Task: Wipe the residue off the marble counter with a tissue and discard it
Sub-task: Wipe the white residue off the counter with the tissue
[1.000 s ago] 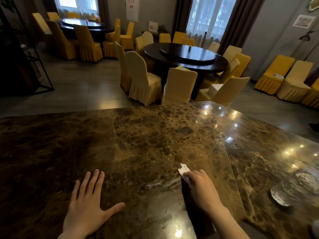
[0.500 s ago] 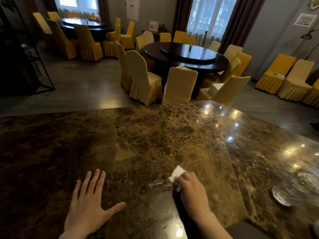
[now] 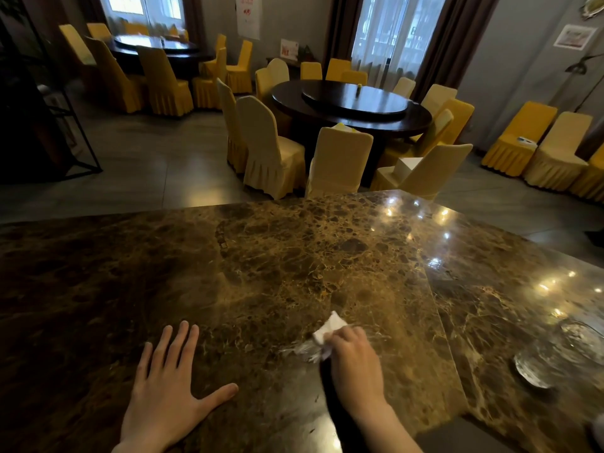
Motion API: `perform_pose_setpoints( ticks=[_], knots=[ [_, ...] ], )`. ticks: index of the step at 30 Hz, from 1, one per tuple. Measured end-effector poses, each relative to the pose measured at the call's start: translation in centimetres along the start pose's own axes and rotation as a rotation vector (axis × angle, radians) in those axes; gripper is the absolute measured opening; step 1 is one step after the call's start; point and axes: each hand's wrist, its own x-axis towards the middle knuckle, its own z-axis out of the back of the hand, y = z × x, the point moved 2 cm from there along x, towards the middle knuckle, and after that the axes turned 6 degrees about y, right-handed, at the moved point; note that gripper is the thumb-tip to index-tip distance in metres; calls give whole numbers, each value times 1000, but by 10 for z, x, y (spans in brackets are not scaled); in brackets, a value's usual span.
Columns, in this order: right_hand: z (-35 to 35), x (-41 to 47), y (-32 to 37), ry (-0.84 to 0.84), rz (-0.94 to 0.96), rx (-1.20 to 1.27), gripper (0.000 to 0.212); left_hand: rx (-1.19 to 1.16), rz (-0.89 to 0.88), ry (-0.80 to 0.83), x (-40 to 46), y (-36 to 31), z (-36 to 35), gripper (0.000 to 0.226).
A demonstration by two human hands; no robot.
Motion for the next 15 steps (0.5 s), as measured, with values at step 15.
perform_pose_setpoints(
  ticks=[15],
  knots=[
    [44,24,-77,-101,-460,293,42,17,13,3,0,0,0,135]
  ],
)
